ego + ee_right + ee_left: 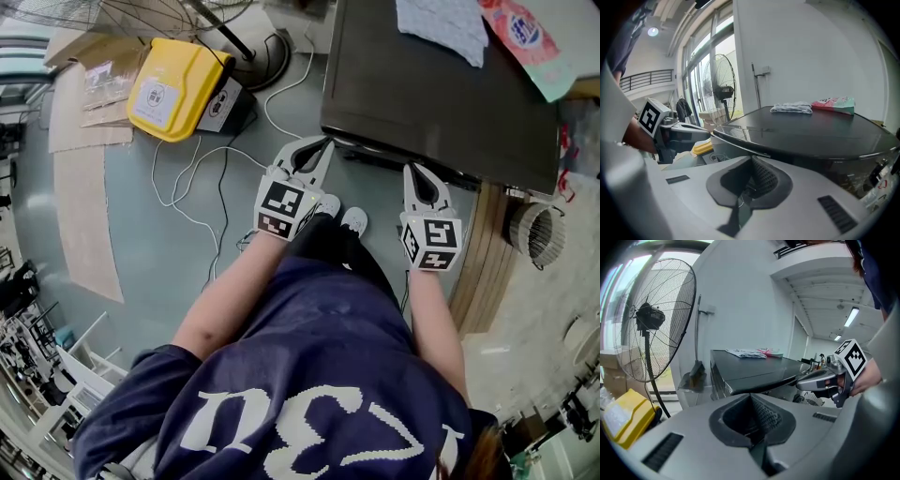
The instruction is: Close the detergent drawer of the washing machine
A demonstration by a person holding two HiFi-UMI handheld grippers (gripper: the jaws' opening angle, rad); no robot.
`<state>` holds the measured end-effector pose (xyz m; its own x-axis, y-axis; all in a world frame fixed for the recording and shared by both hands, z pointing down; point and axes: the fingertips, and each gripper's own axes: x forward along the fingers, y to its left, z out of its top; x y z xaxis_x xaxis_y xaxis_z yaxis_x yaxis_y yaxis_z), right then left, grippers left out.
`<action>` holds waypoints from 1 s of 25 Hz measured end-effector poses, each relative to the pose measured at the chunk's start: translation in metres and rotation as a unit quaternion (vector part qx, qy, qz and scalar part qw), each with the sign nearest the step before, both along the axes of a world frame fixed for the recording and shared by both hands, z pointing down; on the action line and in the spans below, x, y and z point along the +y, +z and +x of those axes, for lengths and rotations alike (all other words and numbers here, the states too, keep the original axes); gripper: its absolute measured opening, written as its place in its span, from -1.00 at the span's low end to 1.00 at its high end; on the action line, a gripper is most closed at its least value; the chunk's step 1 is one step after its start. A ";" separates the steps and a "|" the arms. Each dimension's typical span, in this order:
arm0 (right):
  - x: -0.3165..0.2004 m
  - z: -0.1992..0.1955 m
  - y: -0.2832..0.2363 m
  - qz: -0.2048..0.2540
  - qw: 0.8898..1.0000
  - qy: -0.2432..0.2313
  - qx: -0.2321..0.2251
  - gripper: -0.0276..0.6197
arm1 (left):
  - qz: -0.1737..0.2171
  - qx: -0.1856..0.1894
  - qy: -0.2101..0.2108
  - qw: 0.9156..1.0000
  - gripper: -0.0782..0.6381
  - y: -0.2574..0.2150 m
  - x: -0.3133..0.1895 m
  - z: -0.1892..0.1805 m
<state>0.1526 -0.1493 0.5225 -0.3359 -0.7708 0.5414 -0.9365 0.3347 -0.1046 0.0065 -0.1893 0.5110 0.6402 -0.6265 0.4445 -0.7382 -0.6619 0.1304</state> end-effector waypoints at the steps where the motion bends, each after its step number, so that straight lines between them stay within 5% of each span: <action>1: 0.000 0.000 0.000 0.000 1.000 0.000 0.000 -0.87 | 0.000 0.000 0.000 1.000 -0.73 0.000 0.000 0.000; 25: -0.002 0.001 0.000 0.007 1.000 0.006 0.007 -0.87 | -0.002 0.007 -0.002 1.000 -0.73 -0.001 -0.002 0.001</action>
<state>0.1536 -0.1509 0.5228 -0.3198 -0.7822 0.5346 -0.9415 0.3257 -0.0866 0.0079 -0.1910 0.5095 0.6439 -0.6274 0.4379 -0.7391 -0.6581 0.1437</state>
